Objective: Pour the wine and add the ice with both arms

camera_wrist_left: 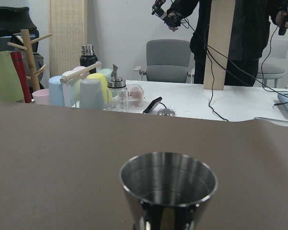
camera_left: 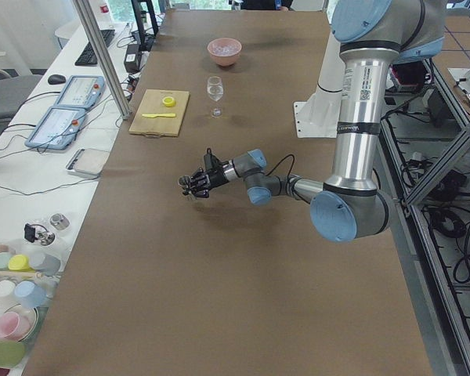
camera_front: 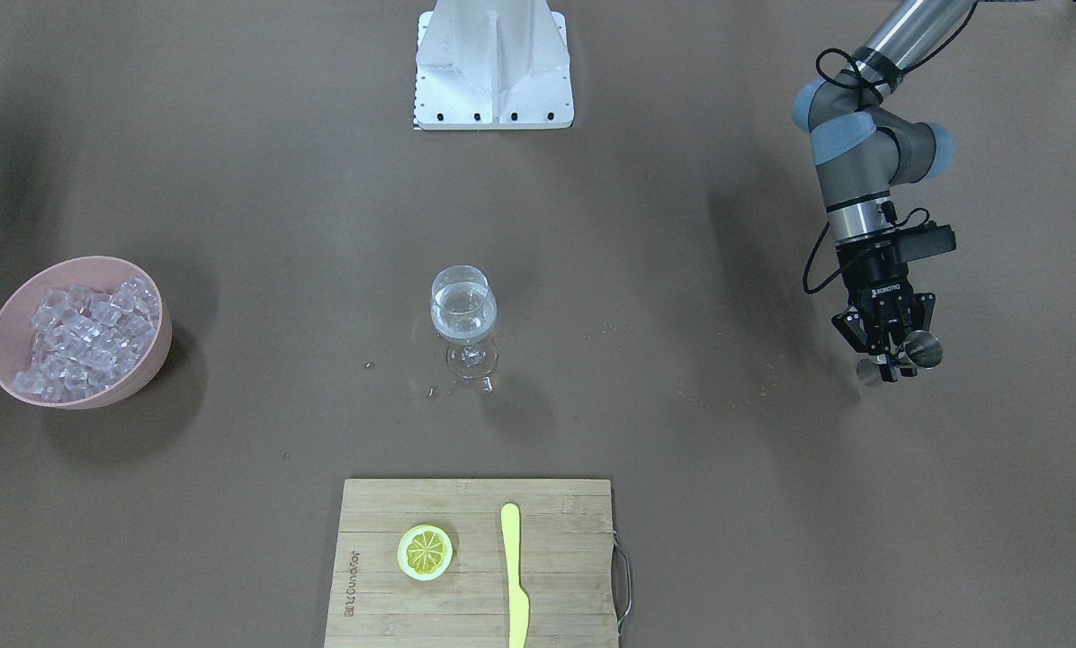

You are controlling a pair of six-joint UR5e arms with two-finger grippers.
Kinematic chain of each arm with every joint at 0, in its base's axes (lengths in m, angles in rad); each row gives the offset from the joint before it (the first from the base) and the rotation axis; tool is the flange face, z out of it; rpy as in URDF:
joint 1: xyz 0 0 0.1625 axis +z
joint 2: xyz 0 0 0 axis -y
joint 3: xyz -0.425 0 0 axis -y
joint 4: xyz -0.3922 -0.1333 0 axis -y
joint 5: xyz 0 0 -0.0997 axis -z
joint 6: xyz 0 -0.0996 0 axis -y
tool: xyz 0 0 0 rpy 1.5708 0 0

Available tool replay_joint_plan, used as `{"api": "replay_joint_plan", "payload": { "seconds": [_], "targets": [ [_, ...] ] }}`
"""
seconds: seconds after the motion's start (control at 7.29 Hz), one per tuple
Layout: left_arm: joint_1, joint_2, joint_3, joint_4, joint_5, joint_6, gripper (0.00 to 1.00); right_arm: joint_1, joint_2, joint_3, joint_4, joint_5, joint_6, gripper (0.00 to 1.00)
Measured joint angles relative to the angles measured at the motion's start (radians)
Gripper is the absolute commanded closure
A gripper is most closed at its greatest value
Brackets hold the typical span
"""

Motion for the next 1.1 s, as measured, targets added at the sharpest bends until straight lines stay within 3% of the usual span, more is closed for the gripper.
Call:
{"api": "replay_joint_plan", "payload": {
  "seconds": [0.41, 0.69, 0.96, 1.1],
  "targets": [
    [0.021, 0.001, 0.001, -0.004, 0.001, 0.004, 0.73, 0.000, 0.000, 0.000, 0.001, 0.000, 0.000, 0.00],
    [0.036, 0.000, 0.001, -0.006, 0.002, 0.006, 0.47, 0.000, 0.001, 0.000, 0.000, 0.000, 0.000, 0.00],
    [0.042, 0.000, 0.002, -0.007, 0.003, 0.007, 0.05, 0.000, 0.001, 0.000, 0.000, 0.000, 0.000, 0.00],
    [0.044, 0.002, 0.002, -0.008, 0.003, 0.008, 0.02, 0.000, 0.001, 0.000, 0.000, 0.000, 0.000, 0.00]
  ]
}}
